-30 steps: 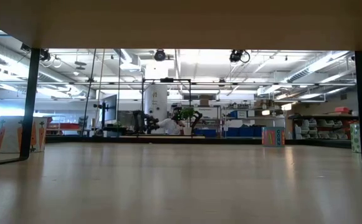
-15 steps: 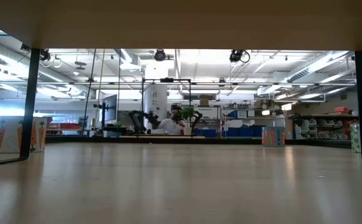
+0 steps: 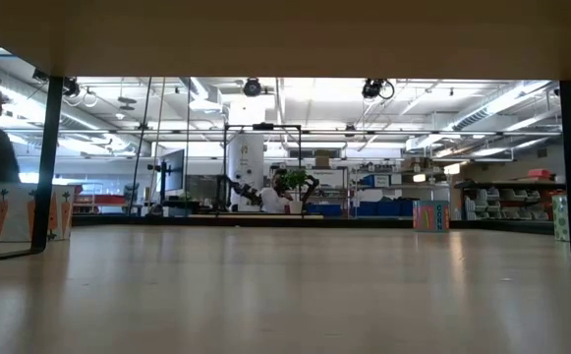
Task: Pick and place cans onto a shelf
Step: Put the canned oranges on the shelf
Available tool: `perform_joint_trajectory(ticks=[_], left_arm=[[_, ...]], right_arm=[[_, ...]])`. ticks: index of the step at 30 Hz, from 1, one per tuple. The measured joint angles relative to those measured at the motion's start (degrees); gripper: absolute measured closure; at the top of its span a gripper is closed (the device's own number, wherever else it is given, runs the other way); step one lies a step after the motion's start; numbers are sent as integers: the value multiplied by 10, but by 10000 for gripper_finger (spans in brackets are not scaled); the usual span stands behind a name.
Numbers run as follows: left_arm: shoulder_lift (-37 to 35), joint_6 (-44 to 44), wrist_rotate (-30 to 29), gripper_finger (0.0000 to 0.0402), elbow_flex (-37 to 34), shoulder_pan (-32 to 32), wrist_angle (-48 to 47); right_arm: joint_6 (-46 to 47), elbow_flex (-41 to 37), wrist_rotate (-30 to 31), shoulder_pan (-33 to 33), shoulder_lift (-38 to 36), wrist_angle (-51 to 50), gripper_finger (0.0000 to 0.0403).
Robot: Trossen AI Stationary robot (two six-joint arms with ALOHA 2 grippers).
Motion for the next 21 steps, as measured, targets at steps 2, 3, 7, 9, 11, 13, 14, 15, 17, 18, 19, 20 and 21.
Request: perform_joint_trajectory(ticks=[2,3,7,9,11,13,14,15,17,18,19,20,21], left_arm=[[0,3,0,392,0,0,0],[0,3,0,392,0,0,0],[0,3,0,392,0,0,0],[0,3,0,392,0,0,0],[0,3,0,392,0,0,0],[0,3,0,392,0,0,0],[0,3,0,392,0,0,0],[0,3,0,392,0,0,0],[0,3,0,392,0,0,0],[0,3,0,392,0,0,0],[0,3,0,392,0,0,0],[0,3,0,392,0,0,0],[0,3,0,392,0,0,0]], right_arm=[[0,0,0,0,0,7,63],[2,0,-1,0,0,10,61],[10,0,-3,3,0,13,55],[10,0,-4,9,0,13,53],[11,0,-13,15,0,13,53],[11,0,-13,21,0,13,53],[11,1,-10,24,-2,12,53],[11,4,-4,27,-3,10,53],[11,16,6,29,-3,13,53],[12,21,10,30,-4,13,53],[14,25,13,30,-5,12,53],[17,28,15,30,-5,11,53],[20,29,15,29,-5,10,53]])
